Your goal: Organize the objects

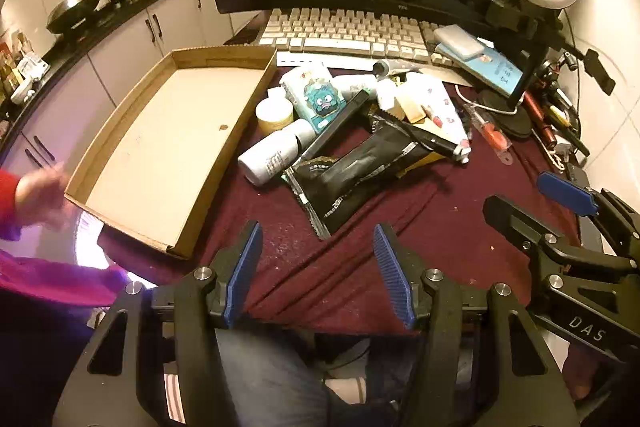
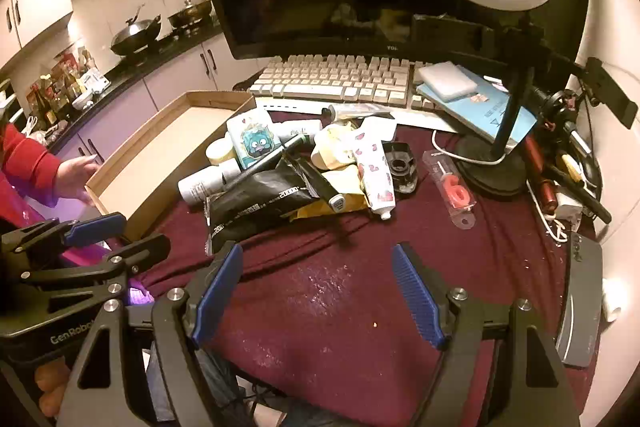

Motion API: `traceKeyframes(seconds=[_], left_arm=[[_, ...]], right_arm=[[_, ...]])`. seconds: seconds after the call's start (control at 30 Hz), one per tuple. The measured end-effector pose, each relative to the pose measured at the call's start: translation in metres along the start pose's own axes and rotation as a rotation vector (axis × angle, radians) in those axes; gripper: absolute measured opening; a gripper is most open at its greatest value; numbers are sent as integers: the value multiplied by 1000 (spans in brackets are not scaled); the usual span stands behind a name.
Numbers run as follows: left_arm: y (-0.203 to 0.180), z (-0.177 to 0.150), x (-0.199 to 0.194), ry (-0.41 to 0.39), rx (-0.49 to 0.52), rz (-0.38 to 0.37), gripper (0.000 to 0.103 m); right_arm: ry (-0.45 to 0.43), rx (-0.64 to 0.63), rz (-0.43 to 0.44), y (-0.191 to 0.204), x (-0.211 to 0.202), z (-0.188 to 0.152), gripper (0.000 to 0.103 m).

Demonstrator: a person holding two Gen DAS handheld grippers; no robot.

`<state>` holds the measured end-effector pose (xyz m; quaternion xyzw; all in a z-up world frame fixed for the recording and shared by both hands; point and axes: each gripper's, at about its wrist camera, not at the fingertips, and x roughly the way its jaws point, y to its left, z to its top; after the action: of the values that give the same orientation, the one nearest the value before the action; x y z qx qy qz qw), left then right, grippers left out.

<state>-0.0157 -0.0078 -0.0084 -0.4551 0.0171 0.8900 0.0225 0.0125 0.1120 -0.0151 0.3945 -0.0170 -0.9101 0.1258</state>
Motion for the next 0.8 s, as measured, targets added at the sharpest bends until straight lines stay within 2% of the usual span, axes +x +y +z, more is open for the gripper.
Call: traceKeyframes(seconds=[0.4,0.5,0.67,0.8], left_arm=[[5,10,37,85,-5,-10,58],[5,16,44,66,-13,-23,58],[6,23,55,83,-12,-38,58],[4,31,68,77,-3,-77,58]], right_arm=[[59,23,7,-11,35,8,77],[70,30,5,-15,42,10,77],[77,36,4,-21,52,16,77],[81,37,14,-23,62,22,77]])
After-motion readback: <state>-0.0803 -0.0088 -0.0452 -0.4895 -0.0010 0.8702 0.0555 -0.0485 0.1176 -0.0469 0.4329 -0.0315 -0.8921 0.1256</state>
